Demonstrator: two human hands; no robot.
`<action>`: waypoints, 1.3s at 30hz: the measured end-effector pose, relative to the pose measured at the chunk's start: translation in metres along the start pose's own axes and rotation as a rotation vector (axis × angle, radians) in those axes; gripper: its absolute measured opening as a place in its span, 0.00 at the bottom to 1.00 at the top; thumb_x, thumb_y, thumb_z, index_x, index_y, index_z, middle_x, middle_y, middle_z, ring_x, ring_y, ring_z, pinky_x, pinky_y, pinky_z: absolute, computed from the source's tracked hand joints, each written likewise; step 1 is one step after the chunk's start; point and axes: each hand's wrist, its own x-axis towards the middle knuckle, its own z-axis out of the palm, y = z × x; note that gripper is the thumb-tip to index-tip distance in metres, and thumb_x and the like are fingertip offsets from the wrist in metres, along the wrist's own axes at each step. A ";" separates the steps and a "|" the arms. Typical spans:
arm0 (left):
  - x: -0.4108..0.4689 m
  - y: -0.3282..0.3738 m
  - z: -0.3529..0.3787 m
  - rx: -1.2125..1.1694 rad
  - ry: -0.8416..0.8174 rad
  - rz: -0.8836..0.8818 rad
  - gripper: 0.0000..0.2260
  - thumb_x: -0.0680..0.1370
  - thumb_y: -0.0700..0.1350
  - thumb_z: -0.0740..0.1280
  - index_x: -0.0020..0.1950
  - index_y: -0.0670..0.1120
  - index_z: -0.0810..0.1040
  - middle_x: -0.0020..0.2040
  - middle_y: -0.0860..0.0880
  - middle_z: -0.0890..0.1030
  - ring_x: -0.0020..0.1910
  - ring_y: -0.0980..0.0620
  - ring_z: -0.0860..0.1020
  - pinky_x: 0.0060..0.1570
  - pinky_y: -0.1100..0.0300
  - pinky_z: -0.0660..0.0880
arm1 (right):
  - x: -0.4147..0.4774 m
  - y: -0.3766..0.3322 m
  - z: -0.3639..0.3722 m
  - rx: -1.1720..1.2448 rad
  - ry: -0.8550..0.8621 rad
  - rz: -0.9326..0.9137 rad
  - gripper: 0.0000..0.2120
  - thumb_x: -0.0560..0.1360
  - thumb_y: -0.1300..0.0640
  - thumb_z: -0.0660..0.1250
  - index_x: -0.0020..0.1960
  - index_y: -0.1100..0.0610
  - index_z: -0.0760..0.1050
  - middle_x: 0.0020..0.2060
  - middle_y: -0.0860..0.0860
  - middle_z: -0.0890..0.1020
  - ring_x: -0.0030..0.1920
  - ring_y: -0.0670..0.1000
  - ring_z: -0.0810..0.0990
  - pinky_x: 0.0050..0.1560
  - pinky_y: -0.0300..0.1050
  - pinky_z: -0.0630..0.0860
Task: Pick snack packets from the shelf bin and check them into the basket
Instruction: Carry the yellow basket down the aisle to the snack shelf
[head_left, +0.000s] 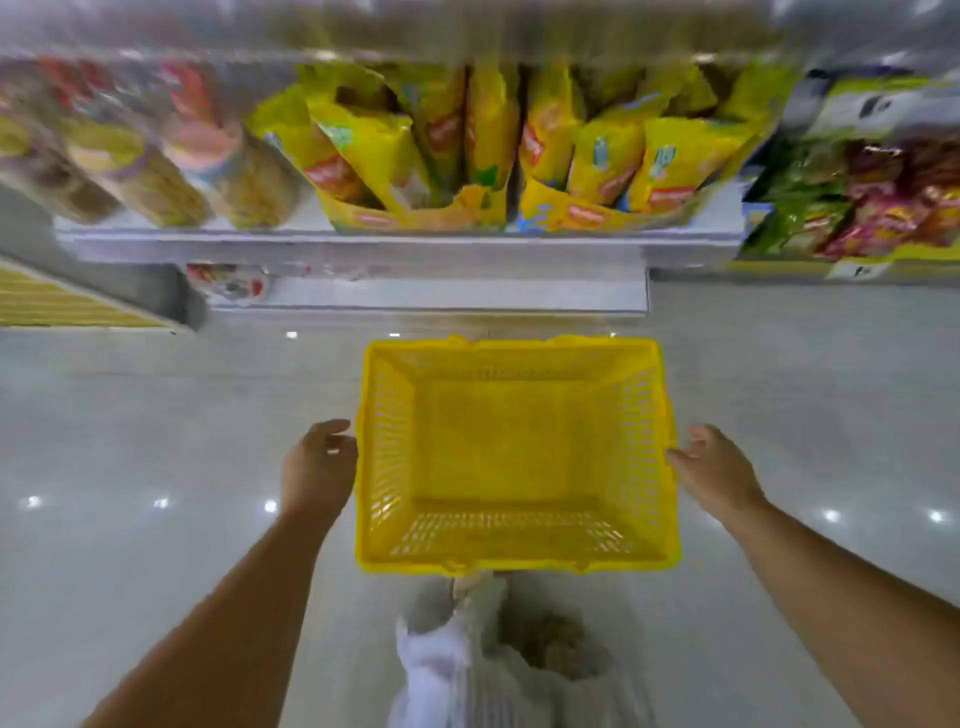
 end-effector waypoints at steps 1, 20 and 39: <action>0.012 -0.008 0.014 -0.004 0.014 -0.014 0.15 0.78 0.35 0.65 0.65 0.38 0.75 0.56 0.36 0.81 0.55 0.37 0.78 0.54 0.49 0.73 | 0.013 0.006 0.014 -0.005 0.016 0.014 0.21 0.74 0.60 0.70 0.63 0.68 0.71 0.60 0.67 0.77 0.61 0.65 0.76 0.57 0.53 0.70; -0.030 0.028 0.017 0.156 0.170 0.047 0.19 0.76 0.39 0.65 0.67 0.41 0.71 0.58 0.32 0.77 0.57 0.30 0.75 0.53 0.43 0.71 | -0.032 0.042 -0.043 0.049 0.302 0.172 0.14 0.77 0.61 0.64 0.58 0.71 0.70 0.54 0.72 0.76 0.56 0.71 0.75 0.54 0.60 0.71; -0.303 0.286 -0.018 0.208 -0.117 0.778 0.15 0.76 0.38 0.65 0.63 0.40 0.71 0.54 0.32 0.79 0.52 0.31 0.76 0.43 0.45 0.70 | -0.332 0.202 -0.304 0.489 0.820 0.634 0.08 0.76 0.59 0.64 0.48 0.65 0.73 0.46 0.69 0.79 0.49 0.69 0.78 0.46 0.57 0.71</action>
